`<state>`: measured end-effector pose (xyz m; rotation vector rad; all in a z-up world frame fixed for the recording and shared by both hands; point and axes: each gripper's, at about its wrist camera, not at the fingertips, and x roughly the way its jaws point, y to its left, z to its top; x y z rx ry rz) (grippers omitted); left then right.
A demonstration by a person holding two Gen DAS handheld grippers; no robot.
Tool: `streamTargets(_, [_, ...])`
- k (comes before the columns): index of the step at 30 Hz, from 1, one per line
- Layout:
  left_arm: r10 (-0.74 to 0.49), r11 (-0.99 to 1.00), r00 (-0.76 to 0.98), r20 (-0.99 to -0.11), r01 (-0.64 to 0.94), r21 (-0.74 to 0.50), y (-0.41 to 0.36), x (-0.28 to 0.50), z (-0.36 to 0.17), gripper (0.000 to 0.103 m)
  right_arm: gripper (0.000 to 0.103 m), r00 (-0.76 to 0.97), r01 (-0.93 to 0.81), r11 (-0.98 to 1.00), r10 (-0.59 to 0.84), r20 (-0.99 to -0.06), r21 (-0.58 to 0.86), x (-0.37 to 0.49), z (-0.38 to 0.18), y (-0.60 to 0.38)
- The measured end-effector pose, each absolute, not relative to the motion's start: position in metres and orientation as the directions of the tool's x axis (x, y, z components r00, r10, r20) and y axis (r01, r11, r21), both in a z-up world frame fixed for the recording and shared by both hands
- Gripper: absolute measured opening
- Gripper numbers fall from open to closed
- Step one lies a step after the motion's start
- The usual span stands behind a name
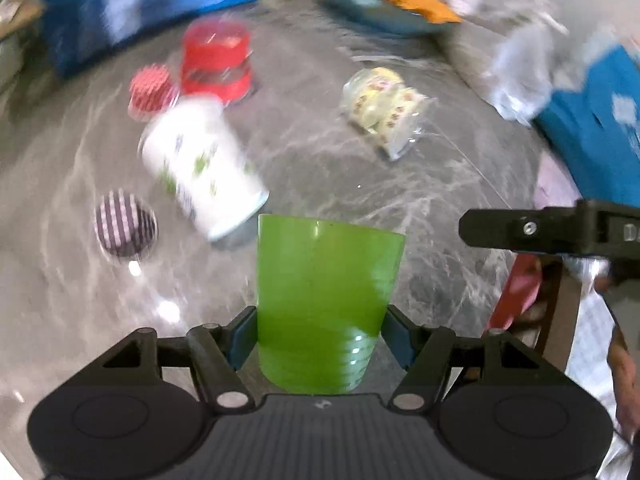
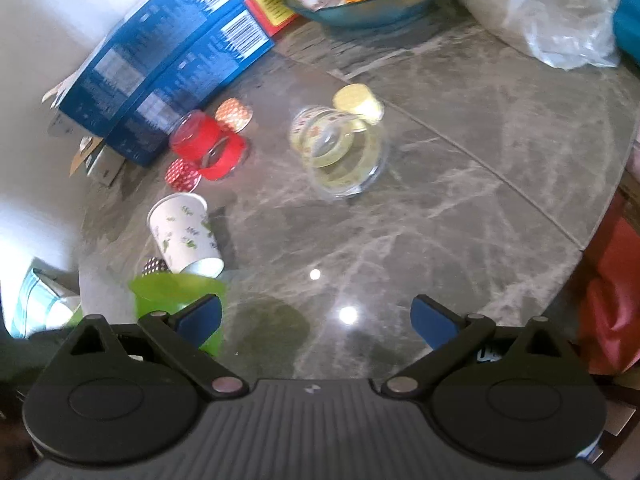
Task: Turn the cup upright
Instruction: 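Lift the green cup with the left gripper and rotate it toward the right gripper, then grasp the green cup with the right gripper while the left gripper releases it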
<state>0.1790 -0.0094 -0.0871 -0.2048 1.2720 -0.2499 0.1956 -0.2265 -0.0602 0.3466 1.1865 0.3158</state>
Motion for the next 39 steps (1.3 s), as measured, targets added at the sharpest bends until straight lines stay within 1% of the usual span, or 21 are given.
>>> streamTargets(2, [-0.313,0.946,0.246,-0.917,-0.003,-0.324,-0.006,0.175,-0.098,0.069,0.102,0.336,-0.062,0.905,0.417,-0.844,0.422,0.197,-0.060,-0.222])
streamTargets(5, [-0.307,0.946,0.227,-0.924,-0.033,-0.323,-0.007,0.172,-0.115,0.069,0.102,0.335,-0.064,0.912,0.402,-0.852,0.405,0.200,-0.061,-0.217])
streamTargets(7, [-0.329,0.934,0.229,-0.916,-0.067,-0.352,-0.001,0.173,-0.118,0.069,0.102,0.325,-0.057,0.915,0.396,-0.859,0.400,0.201,-0.064,-0.215])
streamTargets(13, [-0.352,0.924,0.240,-0.905,-0.066,-0.377,0.005,0.171,-0.118,0.069,0.102,0.302,-0.047,0.925,0.373,-0.877,0.378,0.202,-0.068,-0.206])
streamTargets(14, [-0.353,0.924,0.246,-0.903,-0.060,-0.378,0.006,0.170,-0.117,0.074,0.102,0.301,-0.045,0.926,0.370,-0.879,0.375,0.203,-0.068,-0.204])
streamTargets(15, [-0.362,0.921,0.249,-0.899,-0.055,-0.386,0.006,0.169,-0.116,0.084,0.102,0.299,-0.044,0.927,0.369,-0.880,0.373,0.203,-0.068,-0.202])
streamTargets(17, [-0.383,0.912,0.269,-0.884,-0.040,-0.407,0.008,0.166,-0.111,0.094,0.102,0.296,-0.040,0.928,0.365,-0.883,0.370,0.203,-0.069,-0.199])
streamTargets(19, [-0.399,0.906,0.298,-0.867,-0.017,-0.422,0.013,0.162,-0.104,0.097,0.102,0.292,-0.031,0.930,0.359,-0.886,0.367,0.200,-0.071,-0.194])
streamTargets(23, [-0.422,0.890,0.330,-0.844,-0.025,-0.455,0.041,0.143,-0.086,0.098,0.102,0.282,-0.012,0.931,0.353,-0.892,0.364,0.192,-0.072,-0.184])
streamTargets(29, [-0.343,0.907,0.426,-0.837,-0.081,-0.413,0.107,0.105,-0.057,0.098,0.102,0.212,0.019,0.916,0.389,-0.897,0.402,0.180,-0.084,-0.154])
streamTargets(31, [-0.335,0.903,0.447,-0.830,-0.101,-0.418,0.125,0.098,-0.055,0.098,0.097,0.188,0.020,0.921,0.379,-0.906,0.389,0.180,-0.092,-0.139])
streamTargets(32, [-0.333,0.898,0.455,-0.826,-0.113,-0.424,0.135,0.093,-0.055,0.098,0.091,0.183,0.022,0.924,0.372,-0.910,0.382,0.180,-0.095,-0.134])
streamTargets(37, [-0.351,0.877,0.467,-0.812,-0.140,-0.460,0.159,0.081,-0.057,0.097,0.091,0.144,0.037,0.924,0.373,-0.917,0.381,0.190,-0.104,-0.125])
streamTargets(39, [-0.354,0.871,0.472,-0.807,-0.147,-0.468,0.161,0.078,-0.059,0.097,0.091,0.142,0.034,0.933,0.351,-0.926,0.359,0.194,-0.103,-0.122])
